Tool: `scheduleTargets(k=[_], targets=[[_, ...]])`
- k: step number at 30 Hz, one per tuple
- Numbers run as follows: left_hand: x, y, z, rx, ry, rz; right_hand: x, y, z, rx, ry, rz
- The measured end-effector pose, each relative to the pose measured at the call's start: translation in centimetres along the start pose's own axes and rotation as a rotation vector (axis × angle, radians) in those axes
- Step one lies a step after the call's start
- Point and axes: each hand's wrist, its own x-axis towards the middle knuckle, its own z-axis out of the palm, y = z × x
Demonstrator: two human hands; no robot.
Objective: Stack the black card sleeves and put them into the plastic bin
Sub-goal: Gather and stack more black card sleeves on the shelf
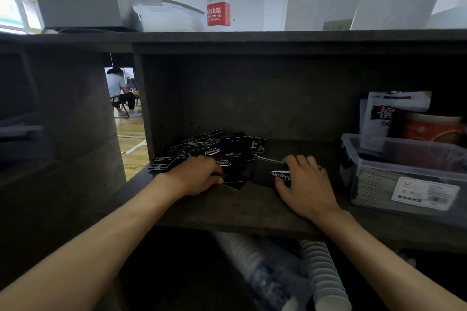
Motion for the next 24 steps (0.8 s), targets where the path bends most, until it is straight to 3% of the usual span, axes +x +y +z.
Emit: scheduleTargets(k=[2,5,9,11,14,16,21,24], targets=[[-0.7,0.3,0.2,0.191,0.069,0.089,0.0,0.0,0.0,-0.002,0.004,0.001],[-1.2,0.4,0.4,0.397,0.366,0.198,0.1,-0.1,0.0,-0.003,0.002,0.003],[-1.3,0.8,-0.5,0.124,0.703,0.123,0.0,-0.1,-0.1,-0.003,0.001,0.002],[-1.0,0.8,-0.7,0.039,0.648,0.109,0.1,-0.1,-0.1,-0.004,-0.004,0.001],[-0.8,0.9,0.1,-0.148,0.306,0.052,0.0,-0.1,-0.2,0.0,-0.003,0.003],[-0.7,0.7,0.9,-0.165,0.178,-0.018,0.0,-0.1,-0.2,0.003,0.0,0.002],[-0.5,1.4,0.8,-0.228,0.107,-0.082,0.0,-0.1,-0.1,-0.005,0.009,-0.008],[-1.0,2.5,0.2,-0.022,0.08,-0.012,0.0,0.0,-0.1,0.01,0.009,-0.005]])
